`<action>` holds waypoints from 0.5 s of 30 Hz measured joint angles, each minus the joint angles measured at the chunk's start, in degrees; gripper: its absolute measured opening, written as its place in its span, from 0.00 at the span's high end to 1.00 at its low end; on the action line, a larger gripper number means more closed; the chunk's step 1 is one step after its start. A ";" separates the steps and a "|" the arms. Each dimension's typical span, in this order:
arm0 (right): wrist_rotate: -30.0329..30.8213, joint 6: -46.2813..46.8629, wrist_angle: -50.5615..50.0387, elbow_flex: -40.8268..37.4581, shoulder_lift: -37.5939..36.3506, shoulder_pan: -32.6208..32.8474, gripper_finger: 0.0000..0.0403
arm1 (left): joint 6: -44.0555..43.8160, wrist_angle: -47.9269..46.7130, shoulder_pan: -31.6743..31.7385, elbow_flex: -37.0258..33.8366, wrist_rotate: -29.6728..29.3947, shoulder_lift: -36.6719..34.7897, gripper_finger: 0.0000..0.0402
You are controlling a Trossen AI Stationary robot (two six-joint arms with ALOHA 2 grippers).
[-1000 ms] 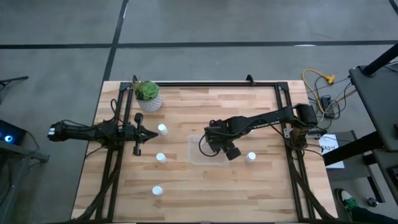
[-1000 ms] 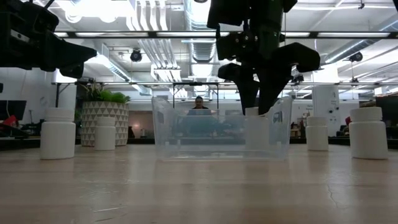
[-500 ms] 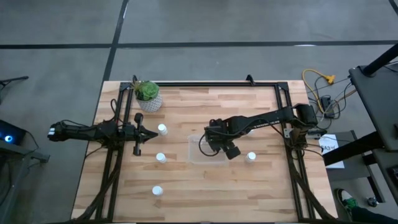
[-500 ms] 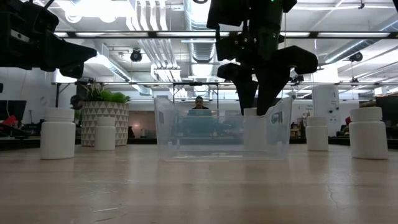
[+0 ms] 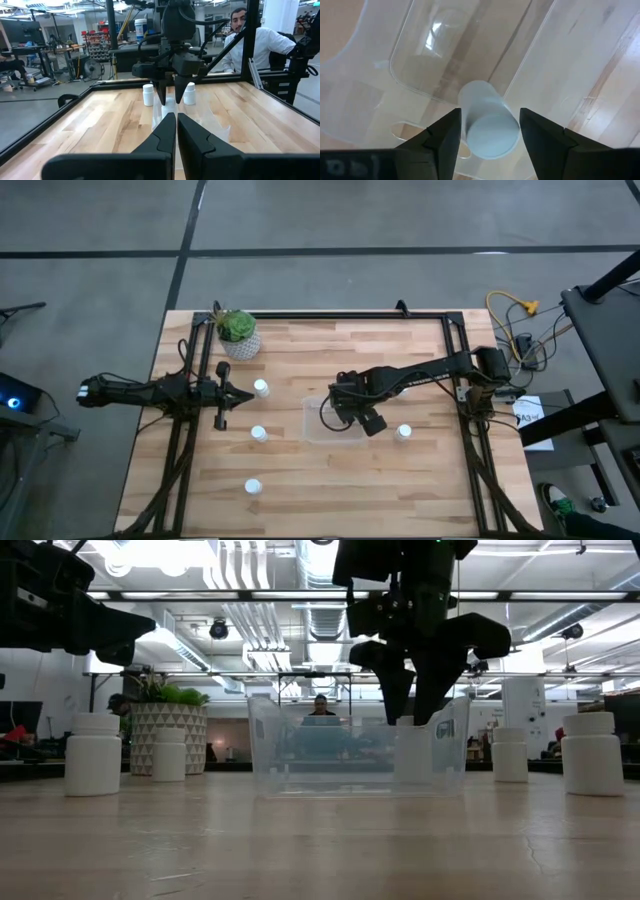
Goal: Pick and place pill bottles into a basket
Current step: Put the white pill bottle into the transparent bin
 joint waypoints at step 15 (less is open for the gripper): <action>4.28 0.00 -1.44 0.07 -0.15 0.09 0.52 | 0.00 -0.02 0.02 0.00 -0.02 -0.01 1.00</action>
